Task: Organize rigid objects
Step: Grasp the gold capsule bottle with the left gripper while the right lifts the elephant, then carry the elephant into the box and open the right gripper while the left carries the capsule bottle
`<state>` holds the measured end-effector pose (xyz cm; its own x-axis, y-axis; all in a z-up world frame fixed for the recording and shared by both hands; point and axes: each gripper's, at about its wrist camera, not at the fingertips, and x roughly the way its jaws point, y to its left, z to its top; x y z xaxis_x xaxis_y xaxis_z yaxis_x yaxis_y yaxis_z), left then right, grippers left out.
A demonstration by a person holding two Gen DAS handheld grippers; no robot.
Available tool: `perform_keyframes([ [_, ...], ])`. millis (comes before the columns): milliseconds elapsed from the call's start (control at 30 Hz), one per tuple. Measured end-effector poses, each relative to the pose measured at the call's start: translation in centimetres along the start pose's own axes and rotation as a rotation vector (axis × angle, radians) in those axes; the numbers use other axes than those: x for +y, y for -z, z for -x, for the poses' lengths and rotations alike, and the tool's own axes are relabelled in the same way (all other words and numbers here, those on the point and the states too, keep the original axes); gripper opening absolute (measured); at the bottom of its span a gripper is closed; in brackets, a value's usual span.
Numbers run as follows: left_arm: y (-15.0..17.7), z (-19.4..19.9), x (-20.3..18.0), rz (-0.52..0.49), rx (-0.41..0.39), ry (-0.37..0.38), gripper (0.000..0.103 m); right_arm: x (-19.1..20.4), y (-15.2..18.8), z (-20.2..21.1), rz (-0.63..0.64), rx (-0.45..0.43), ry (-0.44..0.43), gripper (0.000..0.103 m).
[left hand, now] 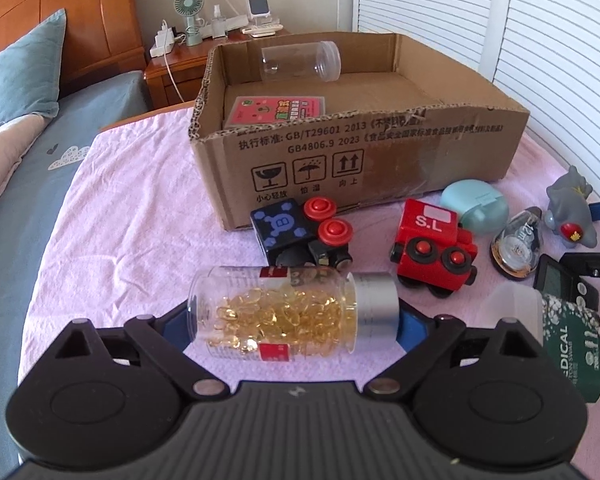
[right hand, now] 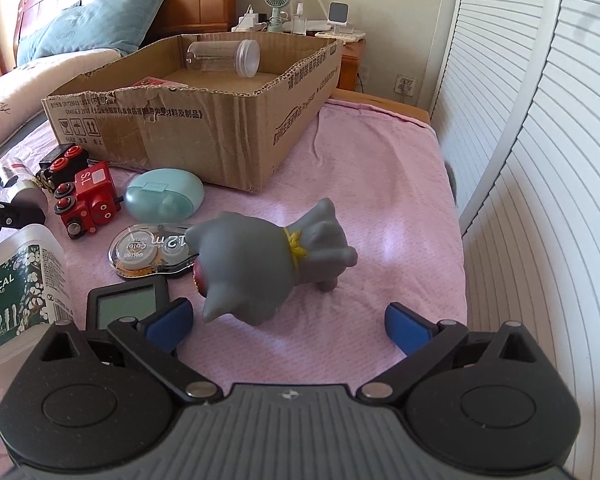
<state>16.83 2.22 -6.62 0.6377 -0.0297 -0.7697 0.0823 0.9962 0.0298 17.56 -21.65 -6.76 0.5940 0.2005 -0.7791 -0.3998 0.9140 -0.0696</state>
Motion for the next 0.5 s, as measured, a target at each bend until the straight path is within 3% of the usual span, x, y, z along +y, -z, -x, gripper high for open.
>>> perform_keyframes([
  [267,-0.2,0.1,0.3,0.035,-0.004,0.005,0.093,0.2,-1.6,0.4,0.146,-0.02,-0.045,0.103],
  [500,-0.2,-0.2,0.5,0.048,-0.003,0.006,0.093,-0.2,-2.9,-0.2,0.17,-0.037,-0.111,0.102],
])
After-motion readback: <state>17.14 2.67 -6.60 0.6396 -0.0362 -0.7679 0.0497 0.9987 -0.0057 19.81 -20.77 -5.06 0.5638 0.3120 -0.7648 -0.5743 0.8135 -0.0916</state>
